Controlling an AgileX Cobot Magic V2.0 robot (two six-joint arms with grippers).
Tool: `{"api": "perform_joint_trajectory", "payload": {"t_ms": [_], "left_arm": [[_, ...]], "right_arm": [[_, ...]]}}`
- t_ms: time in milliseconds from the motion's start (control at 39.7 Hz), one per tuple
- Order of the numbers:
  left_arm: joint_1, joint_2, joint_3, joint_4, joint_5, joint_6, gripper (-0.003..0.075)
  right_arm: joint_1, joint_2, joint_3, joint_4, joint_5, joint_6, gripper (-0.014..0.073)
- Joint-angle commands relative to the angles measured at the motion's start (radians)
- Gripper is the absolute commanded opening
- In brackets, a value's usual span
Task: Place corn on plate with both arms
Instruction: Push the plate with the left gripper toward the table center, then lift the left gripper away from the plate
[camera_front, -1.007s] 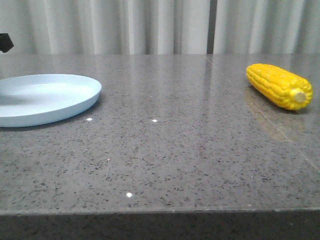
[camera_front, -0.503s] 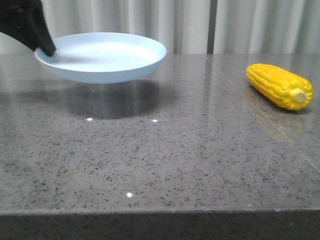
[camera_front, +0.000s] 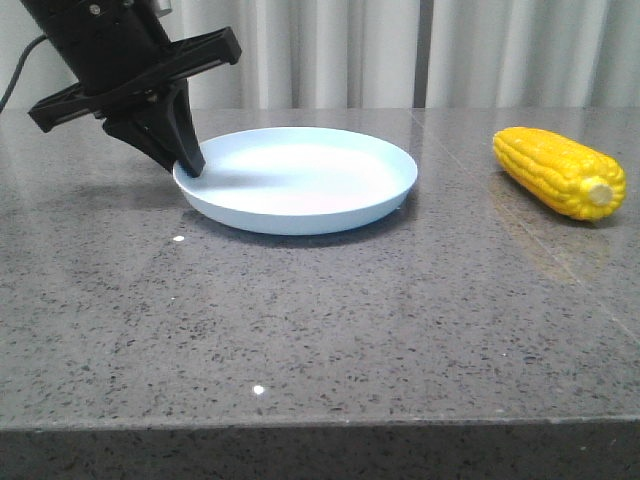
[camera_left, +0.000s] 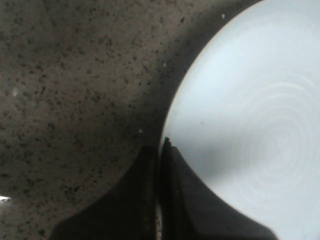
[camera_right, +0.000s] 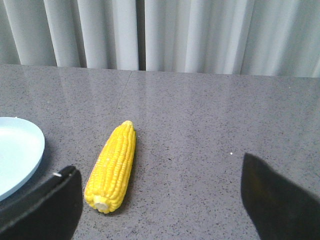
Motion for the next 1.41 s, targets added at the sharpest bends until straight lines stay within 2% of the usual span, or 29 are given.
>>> {"api": "perform_joint_trajectory", "payload": {"t_ms": [0,101,277,377,528,629,956,1132,1309,1384], "left_arm": [[-0.009,-0.046,-0.031,-0.030,-0.041,-0.013,0.0028],[-0.009,-0.046,-0.031,-0.030,-0.041,-0.013,0.0155],[-0.009,-0.060,-0.031,-0.026,-0.041,0.003,0.0489],[-0.009,-0.096,-0.031,0.001,-0.064,0.006,0.0557],[-0.009,-0.175,-0.029,0.130,-0.089,-0.009,0.0536],[0.013,-0.230,-0.011,0.205,-0.091,-0.026,0.0484],[0.167,-0.454,0.193,0.300,-0.105,-0.028,0.0137],[0.182,-0.587,0.325,0.338,-0.188,-0.028,-0.0018],[0.180,-0.740,0.469,0.338,-0.284,-0.026,-0.0020],[0.177,-0.835,0.556,0.338,-0.349,0.017,-0.0020]], "right_arm": [[-0.005,0.015,-0.034,-0.002,-0.083,-0.008,0.0661],[-0.005,0.015,-0.034,-0.002,-0.083,-0.008,0.0661],[-0.005,0.015,-0.034,-0.002,-0.083,-0.008,0.0661],[-0.005,0.015,-0.034,-0.002,-0.083,-0.008,0.0661],[-0.005,0.015,-0.034,-0.002,-0.083,-0.008,0.0661],[-0.005,0.015,-0.034,-0.002,-0.083,-0.008,0.0661],[-0.005,0.015,-0.034,-0.002,-0.083,-0.008,0.0661],[-0.005,0.015,-0.034,-0.002,-0.083,-0.008,0.0661],[-0.005,0.015,-0.034,-0.002,-0.083,-0.008,0.0661],[-0.005,0.015,-0.034,-0.002,-0.083,-0.008,0.0661]]}}
